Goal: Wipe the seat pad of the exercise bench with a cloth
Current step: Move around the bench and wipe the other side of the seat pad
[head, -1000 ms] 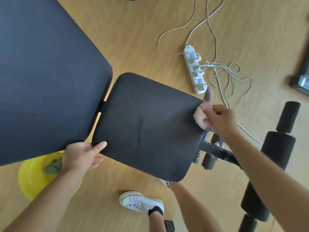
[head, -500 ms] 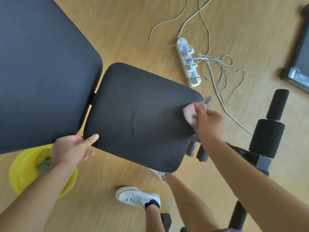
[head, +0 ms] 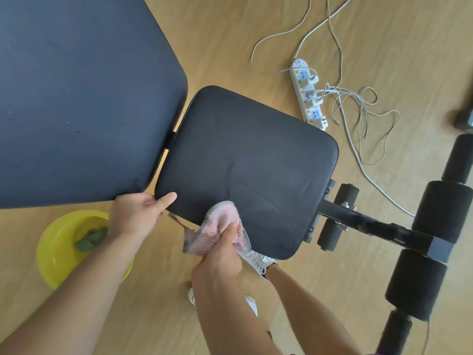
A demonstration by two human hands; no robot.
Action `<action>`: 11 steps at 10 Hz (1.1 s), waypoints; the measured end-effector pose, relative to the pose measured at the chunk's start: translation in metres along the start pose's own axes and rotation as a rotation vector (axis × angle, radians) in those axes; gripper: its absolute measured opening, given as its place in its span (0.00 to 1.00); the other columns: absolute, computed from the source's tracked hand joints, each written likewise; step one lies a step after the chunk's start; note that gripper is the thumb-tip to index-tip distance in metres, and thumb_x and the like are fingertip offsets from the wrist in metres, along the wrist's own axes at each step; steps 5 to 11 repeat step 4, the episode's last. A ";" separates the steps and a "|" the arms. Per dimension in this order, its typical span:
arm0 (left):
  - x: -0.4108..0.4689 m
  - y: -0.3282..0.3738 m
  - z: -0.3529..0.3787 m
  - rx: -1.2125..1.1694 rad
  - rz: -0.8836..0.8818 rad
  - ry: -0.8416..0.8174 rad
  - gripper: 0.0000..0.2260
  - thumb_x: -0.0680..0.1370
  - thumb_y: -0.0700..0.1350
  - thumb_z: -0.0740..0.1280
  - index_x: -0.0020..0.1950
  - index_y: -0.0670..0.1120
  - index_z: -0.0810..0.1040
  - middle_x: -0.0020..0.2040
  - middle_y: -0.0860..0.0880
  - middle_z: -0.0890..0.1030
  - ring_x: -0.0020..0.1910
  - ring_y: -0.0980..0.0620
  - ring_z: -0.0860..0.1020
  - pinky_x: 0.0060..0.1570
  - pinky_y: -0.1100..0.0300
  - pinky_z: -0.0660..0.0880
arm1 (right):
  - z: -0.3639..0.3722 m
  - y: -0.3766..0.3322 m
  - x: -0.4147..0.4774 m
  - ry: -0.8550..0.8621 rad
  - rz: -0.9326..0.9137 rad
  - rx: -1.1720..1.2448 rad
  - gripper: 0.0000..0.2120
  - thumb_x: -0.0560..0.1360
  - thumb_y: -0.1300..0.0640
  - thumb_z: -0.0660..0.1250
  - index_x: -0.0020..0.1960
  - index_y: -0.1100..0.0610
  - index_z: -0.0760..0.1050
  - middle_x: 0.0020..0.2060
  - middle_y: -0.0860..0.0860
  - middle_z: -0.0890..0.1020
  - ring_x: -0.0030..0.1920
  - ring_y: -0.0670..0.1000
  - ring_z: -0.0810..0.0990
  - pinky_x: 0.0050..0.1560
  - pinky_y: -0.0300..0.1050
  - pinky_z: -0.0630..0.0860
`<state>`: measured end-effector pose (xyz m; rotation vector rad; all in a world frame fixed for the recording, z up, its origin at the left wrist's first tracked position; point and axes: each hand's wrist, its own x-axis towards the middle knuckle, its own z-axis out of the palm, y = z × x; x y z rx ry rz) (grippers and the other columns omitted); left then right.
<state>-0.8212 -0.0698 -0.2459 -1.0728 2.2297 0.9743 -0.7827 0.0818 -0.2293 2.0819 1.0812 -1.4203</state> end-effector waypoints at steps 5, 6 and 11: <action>-0.032 -0.017 0.004 -0.222 -0.066 0.025 0.13 0.79 0.57 0.72 0.43 0.48 0.84 0.38 0.53 0.88 0.45 0.47 0.85 0.47 0.52 0.78 | -0.050 -0.020 0.029 -0.105 -0.216 -0.258 0.24 0.68 0.36 0.79 0.51 0.55 0.81 0.44 0.49 0.86 0.47 0.52 0.86 0.54 0.49 0.83; -0.032 -0.017 0.004 -0.222 -0.066 0.025 0.13 0.79 0.57 0.72 0.43 0.48 0.84 0.38 0.53 0.88 0.45 0.47 0.85 0.47 0.52 0.78 | -0.050 -0.020 0.029 -0.105 -0.216 -0.258 0.24 0.68 0.36 0.79 0.51 0.55 0.81 0.44 0.49 0.86 0.47 0.52 0.86 0.54 0.49 0.83; -0.032 -0.017 0.004 -0.222 -0.066 0.025 0.13 0.79 0.57 0.72 0.43 0.48 0.84 0.38 0.53 0.88 0.45 0.47 0.85 0.47 0.52 0.78 | -0.050 -0.020 0.029 -0.105 -0.216 -0.258 0.24 0.68 0.36 0.79 0.51 0.55 0.81 0.44 0.49 0.86 0.47 0.52 0.86 0.54 0.49 0.83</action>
